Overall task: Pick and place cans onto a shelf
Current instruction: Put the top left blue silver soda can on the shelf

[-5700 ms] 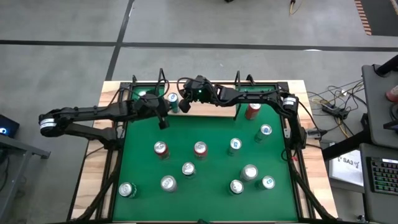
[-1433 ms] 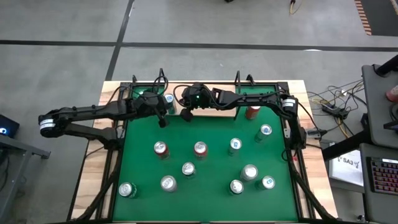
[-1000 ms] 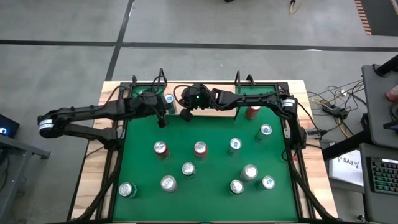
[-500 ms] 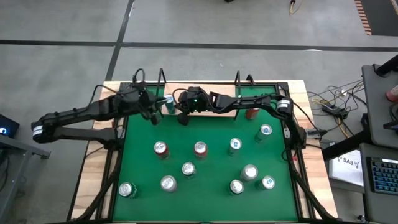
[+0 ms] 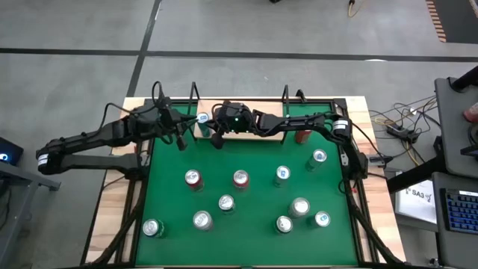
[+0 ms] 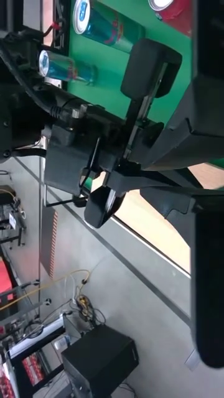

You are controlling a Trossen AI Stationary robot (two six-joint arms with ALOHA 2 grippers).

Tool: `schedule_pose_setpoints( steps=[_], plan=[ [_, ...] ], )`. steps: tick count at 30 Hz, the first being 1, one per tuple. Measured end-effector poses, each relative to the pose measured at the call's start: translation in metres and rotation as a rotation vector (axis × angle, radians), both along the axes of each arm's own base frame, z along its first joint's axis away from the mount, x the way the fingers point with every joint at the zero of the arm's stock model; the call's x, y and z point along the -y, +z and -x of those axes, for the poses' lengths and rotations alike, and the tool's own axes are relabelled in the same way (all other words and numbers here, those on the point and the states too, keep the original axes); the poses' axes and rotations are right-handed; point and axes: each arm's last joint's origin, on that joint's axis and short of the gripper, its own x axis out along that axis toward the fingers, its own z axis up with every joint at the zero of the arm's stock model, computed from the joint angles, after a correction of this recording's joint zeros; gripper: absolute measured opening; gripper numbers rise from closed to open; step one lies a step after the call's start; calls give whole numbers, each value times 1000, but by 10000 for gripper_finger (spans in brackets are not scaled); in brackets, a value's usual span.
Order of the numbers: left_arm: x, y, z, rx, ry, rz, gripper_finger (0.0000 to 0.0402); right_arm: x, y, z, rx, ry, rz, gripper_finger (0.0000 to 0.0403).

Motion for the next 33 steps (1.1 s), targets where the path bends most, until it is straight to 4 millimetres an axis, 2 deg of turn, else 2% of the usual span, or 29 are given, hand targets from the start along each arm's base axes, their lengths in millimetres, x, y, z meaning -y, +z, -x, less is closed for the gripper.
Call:
schedule_pose_setpoints(
  steps=[8, 12, 17, 22, 25, 33],
  plan=[
    [-2, -7, -7, -44, 0, 14, 36, 1, 1, 0, 6, -1, 9, 9],
    [-3, -19, -9, -143, 8, 66, 36, 0, 1, 6, -79, 5, 7, 9],
    [-3, -37, -13, -264, -1, 177, 36, -5, 31, 23, -101, 16, 0, 9],
    [-6, -56, -27, -279, 4, 230, 36, -13, 44, 33, -147, 30, -2, 9],
    [-9, -67, -37, -263, 7, 232, 36, -14, 46, 36, -163, 34, -2, 9],
    [-17, -77, -56, -232, 80, 208, 36, -14, 39, 38, -198, 25, -6, 9]
  ],
)
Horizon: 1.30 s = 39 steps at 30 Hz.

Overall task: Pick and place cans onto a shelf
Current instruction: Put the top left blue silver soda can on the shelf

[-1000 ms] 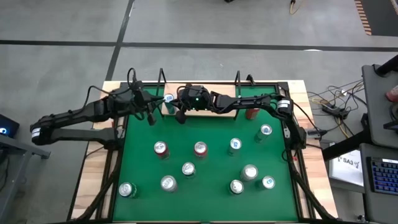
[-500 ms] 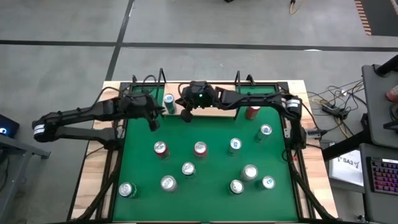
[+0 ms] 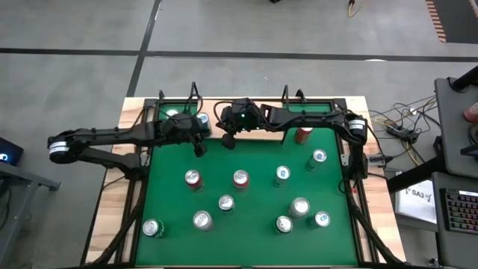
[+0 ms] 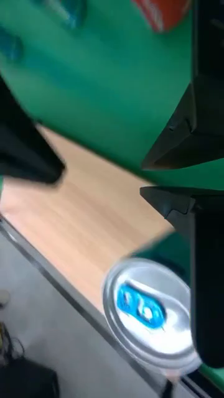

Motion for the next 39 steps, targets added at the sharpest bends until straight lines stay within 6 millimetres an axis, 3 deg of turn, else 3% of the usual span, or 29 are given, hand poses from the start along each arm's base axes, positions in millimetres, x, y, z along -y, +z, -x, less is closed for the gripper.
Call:
schedule_pose_setpoints(
  steps=[15, 23, 30, 39],
  plan=[
    [-5, -3, 3, -81, 168, -119, 36, 0, 0, 0, 5, 0, 2, 9],
    [-5, -4, 4, -87, 165, -116, 36, 0, 0, 0, 4, 0, 2, 9],
    [-1, -11, 7, -168, 59, -35, 36, 0, -3, 1, -23, 0, -5, 9],
    [-3, -17, -1, -165, 50, -29, 36, 0, -5, 1, -31, 0, -7, 9]
  ],
)
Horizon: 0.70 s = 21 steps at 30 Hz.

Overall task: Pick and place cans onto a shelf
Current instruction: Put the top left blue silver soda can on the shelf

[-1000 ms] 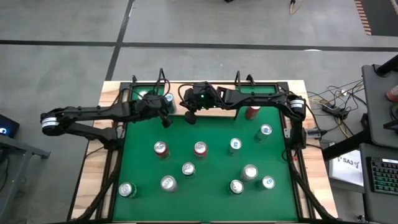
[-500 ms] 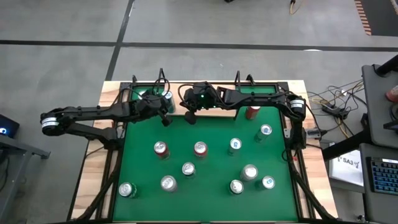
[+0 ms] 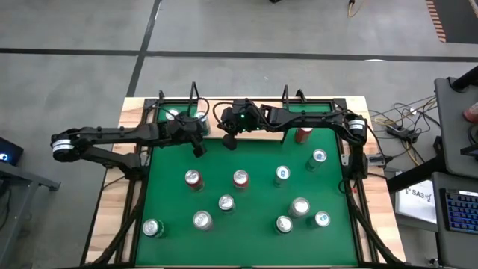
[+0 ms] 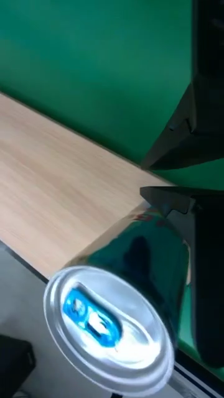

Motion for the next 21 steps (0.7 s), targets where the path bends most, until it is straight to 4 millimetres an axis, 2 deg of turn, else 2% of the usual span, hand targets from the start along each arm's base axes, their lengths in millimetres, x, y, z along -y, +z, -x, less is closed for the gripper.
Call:
schedule_pose_setpoints(
  steps=[21],
  plan=[
    [-5, -13, -9, -65, 49, -56, 36, 0, -2, 0, -4, 0, -1, 9]
  ],
)
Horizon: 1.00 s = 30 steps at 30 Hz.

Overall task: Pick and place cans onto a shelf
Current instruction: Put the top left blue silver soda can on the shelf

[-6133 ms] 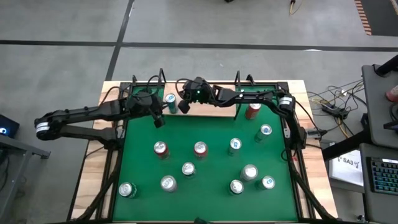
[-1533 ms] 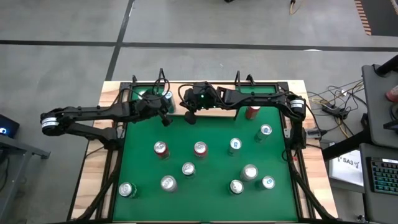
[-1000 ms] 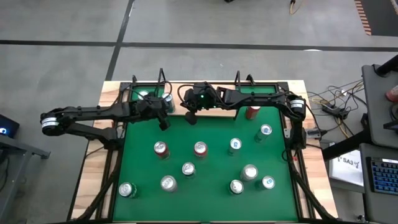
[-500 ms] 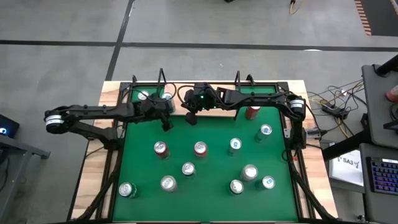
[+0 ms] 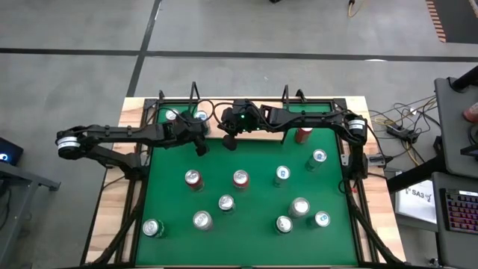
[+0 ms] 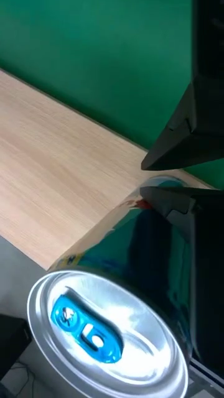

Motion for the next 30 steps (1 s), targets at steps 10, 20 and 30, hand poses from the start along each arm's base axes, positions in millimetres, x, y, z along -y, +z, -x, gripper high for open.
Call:
schedule_pose_setpoints(
  steps=[10, 20, 30],
  plan=[
    [0, 0, 0, 4, -9, 0, 36, 0, 0, 0, 0, 0, 0, 9],
    [0, 0, 0, 4, -8, 0, 36, 0, 0, 0, 0, 0, 0, 9],
    [0, 1, -1, 9, -17, -11, 36, 0, 0, 0, 0, 0, -1, 9]
  ],
)
